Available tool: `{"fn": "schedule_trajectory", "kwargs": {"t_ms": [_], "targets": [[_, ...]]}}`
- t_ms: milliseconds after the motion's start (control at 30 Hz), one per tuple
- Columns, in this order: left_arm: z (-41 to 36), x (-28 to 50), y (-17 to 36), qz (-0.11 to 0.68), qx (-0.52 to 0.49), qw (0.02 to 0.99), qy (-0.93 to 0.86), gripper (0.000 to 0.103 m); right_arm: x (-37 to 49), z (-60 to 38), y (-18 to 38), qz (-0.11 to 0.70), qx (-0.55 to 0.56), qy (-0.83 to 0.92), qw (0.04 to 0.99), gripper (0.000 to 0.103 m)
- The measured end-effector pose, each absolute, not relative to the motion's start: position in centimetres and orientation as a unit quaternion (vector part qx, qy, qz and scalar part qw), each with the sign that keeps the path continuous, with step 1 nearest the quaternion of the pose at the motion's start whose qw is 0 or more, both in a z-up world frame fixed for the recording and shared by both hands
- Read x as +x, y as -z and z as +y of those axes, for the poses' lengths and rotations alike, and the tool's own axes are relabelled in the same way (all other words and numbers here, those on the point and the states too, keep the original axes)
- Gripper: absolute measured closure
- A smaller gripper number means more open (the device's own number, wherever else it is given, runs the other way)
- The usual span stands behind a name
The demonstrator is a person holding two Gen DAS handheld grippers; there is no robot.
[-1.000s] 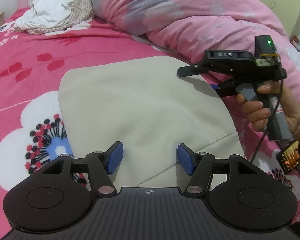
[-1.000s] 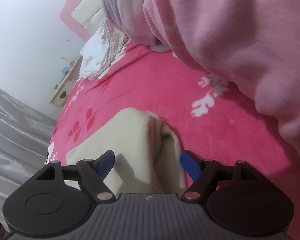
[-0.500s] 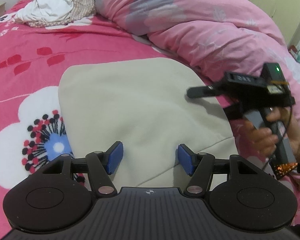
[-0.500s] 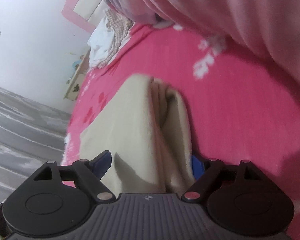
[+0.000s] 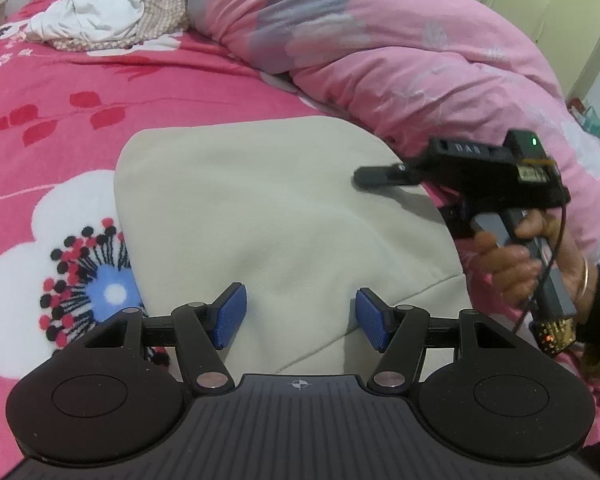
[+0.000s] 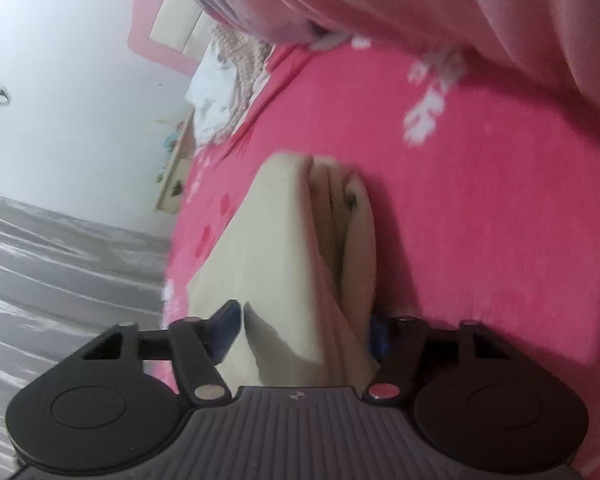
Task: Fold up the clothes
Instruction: 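Close both grippers on the folded beige hoodie bundle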
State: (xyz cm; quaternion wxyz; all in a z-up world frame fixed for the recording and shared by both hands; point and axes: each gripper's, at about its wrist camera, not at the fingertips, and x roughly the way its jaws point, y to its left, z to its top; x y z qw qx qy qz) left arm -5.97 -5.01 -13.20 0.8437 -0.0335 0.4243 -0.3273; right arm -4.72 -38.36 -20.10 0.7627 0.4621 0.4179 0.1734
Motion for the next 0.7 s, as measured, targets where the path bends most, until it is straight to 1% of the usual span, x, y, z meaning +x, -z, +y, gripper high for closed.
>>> {"fn": "schedule_trajectory", "kwargs": {"t_ms": [67,200,233,267,300,400,533,700], "targets": [[-5.0,-5.9,13.3,0.424,-0.034,0.843,0.33,0.042,-4.6,-38.5,20.5,0.421,0.463,-0.175,0.76,0.043],[-5.2,-5.9,13.2,0.423,-0.03,0.843,0.331,0.042,-3.6,-38.4,20.9,0.422,0.464,-0.179,0.758,0.044],[-5.2,-5.9,13.2,0.422,-0.029,0.843,0.331,0.042,-3.5,-38.2,20.8,0.422,0.462,-0.182,0.759,0.047],[-5.2,-5.9,13.3,0.422,-0.029,0.843,0.332,0.042,-3.4,-38.1,20.7,0.423,0.459,-0.183,0.76,0.056],[-5.2,-5.9,13.3,0.421,-0.029,0.844,0.332,0.042,-3.5,-38.1,20.6,0.421,0.46,-0.185,0.759,0.062],[-5.1,-5.9,13.2,0.422,-0.027,0.843,0.333,0.042,-3.6,-37.8,19.8,0.412,0.453,-0.192,0.767,0.069],[-4.1,-5.5,12.1,0.425,-0.054,0.842,0.327,0.043,-3.9,-36.7,17.4,0.401,0.408,-0.197,0.796,0.072],[-2.1,-3.5,8.7,0.403,-0.133,0.833,0.355,0.043,-4.7,-33.6,12.9,0.384,0.298,-0.207,0.849,0.072]]}}
